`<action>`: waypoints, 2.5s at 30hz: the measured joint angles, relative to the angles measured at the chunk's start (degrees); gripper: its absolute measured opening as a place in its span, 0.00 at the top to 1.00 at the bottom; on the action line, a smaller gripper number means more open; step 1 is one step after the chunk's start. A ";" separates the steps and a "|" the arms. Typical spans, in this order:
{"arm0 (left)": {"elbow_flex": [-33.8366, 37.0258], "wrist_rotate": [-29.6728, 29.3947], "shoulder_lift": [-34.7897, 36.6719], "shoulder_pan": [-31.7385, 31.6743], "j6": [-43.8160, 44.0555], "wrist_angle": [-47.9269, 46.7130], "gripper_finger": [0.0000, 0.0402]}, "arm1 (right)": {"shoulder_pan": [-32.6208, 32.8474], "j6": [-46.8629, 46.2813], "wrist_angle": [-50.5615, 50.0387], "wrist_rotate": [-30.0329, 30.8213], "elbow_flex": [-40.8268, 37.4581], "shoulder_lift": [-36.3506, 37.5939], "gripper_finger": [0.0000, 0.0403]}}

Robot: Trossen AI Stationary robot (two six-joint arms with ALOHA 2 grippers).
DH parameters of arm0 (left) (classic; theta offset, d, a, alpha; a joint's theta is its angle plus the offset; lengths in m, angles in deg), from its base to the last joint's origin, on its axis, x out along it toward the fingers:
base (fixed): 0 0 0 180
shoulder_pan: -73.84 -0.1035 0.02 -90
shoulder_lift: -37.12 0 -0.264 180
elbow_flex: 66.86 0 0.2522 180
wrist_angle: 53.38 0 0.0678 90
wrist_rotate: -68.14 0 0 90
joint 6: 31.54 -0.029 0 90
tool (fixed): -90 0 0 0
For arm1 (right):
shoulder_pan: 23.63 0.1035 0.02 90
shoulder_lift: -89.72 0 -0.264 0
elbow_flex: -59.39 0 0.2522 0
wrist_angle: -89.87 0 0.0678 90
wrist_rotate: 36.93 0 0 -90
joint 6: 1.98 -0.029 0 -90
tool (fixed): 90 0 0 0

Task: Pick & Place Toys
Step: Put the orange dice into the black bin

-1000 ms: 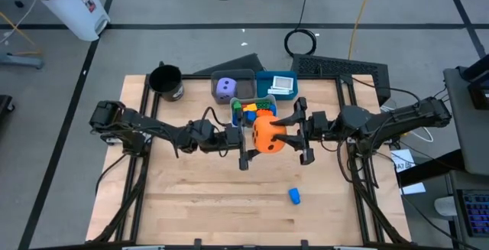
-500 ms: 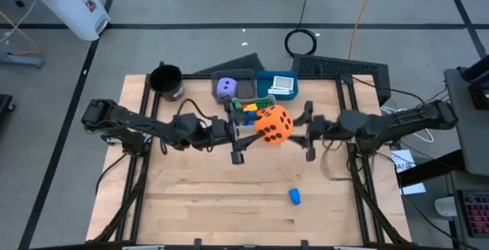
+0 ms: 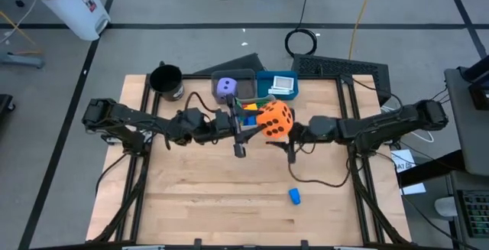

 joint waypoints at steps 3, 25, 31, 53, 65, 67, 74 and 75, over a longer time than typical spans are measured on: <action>0.03 -3.04 0.41 0.02 -1.36 -0.03 0.56 | -0.05 -0.04 0.49 0.24 0.31 0.36 0.51; 0.13 -6.76 2.57 -22.83 8.13 -18.78 0.63 | -0.01 2.70 -4.86 0.04 0.24 0.40 0.53; 0.13 -5.99 -2.02 -29.78 12.79 -25.94 0.59 | -0.01 3.31 -4.65 0.02 0.24 0.40 0.53; 0.11 -6.02 -14.31 -33.41 27.41 -31.57 0.65 | -0.03 4.07 -4.80 0.22 0.33 0.42 0.54; 0.09 -8.52 -14.31 -32.19 29.72 -36.74 0.50 | -0.03 4.08 -4.55 0.22 0.33 0.42 0.55; 0.09 -8.03 -14.31 -32.12 29.85 -37.10 0.46 | -0.03 4.08 -4.46 0.22 0.33 0.42 0.55; 0.24 -7.58 -14.55 -31.98 28.19 -38.84 0.26 | -0.03 4.09 -4.21 0.24 0.33 0.42 0.54; 0.24 -7.53 -14.22 -31.98 26.85 -38.94 0.24 | -0.03 4.09 -4.21 0.22 0.33 0.42 0.54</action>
